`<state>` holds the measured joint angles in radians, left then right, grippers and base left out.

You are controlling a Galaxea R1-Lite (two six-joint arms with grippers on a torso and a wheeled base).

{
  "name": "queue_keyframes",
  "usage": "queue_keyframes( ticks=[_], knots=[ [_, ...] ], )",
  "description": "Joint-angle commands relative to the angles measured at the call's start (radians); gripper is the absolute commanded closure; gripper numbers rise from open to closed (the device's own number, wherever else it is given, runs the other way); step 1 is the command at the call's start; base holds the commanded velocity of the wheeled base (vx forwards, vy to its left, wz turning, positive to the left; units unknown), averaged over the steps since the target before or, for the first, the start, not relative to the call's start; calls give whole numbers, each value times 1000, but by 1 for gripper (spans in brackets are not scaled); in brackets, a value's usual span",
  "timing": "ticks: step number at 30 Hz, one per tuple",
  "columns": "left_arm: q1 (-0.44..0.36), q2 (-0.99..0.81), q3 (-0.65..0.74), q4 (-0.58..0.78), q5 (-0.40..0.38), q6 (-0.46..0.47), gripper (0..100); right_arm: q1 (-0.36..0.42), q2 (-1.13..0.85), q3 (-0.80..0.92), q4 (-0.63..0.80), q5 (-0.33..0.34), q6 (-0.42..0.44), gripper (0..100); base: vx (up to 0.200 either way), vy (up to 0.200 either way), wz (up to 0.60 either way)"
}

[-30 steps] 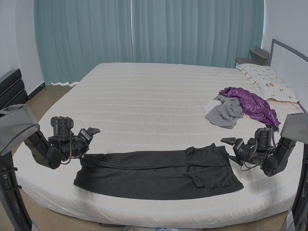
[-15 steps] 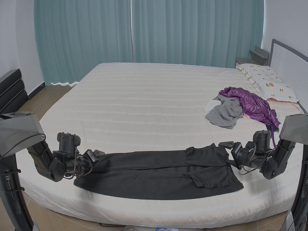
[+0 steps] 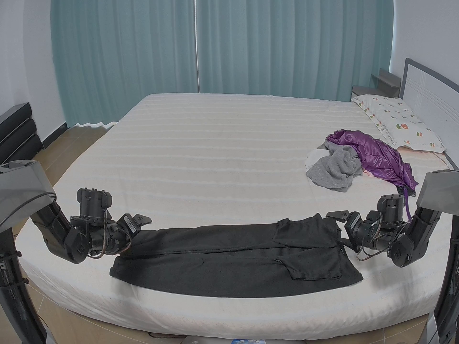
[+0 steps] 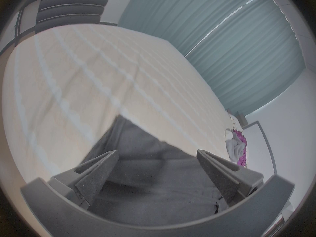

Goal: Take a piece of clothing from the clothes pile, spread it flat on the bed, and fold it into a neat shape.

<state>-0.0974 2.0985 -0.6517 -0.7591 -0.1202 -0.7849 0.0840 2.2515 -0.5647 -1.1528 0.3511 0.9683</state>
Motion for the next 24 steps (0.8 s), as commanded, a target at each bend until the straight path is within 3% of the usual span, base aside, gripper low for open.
queue_keyframes(
  ticks=[1,6,15,24],
  knots=[
    [27,-18,-37,4,-1,-2,0,2,7,-4,-1,0,0,0,0,0,0],
    [68,66,-128,9,-10,-2,0,2,10,-6,-1,-1,0,0,0,0,0],
    [94,173,-154,4,-3,55,0,2,20,-11,-1,-3,0,0,0,0,0],
    [99,213,-198,6,1,55,0,2,20,-7,-8,-3,0,0,0,0,0]
  ],
)
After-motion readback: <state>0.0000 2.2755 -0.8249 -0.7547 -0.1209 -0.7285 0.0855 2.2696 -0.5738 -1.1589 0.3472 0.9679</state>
